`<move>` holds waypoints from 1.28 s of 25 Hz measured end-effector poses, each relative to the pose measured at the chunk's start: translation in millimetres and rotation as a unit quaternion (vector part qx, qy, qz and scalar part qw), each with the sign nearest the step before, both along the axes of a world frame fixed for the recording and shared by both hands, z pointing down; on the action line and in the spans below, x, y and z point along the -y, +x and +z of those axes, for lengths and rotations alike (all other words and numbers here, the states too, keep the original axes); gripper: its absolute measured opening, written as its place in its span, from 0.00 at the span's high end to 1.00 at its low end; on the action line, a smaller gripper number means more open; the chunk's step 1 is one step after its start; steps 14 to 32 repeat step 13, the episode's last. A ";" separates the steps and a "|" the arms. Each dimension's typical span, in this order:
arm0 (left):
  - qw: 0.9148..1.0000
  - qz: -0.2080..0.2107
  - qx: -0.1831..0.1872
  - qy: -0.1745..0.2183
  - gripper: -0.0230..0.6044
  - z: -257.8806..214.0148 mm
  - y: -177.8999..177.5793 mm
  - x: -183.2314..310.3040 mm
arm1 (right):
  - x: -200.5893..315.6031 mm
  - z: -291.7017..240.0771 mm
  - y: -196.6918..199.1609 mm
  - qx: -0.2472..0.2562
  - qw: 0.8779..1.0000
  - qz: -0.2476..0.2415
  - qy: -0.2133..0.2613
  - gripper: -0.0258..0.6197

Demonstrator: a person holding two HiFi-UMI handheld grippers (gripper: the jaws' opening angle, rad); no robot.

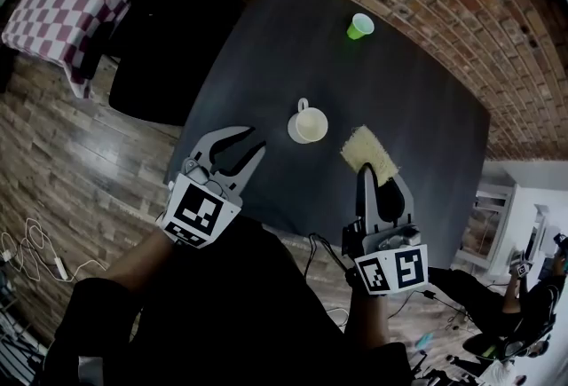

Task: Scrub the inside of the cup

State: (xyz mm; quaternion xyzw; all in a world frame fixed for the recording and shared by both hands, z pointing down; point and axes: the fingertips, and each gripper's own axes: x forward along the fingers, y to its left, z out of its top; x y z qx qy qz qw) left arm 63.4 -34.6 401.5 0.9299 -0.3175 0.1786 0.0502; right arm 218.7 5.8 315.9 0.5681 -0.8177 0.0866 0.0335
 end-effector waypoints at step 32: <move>1.000 0.002 -0.006 -0.021 0.78 7.0 3.8 11.2 | 13.2 -0.1 2.5 0.008 1.000 0.002 -0.004 0.82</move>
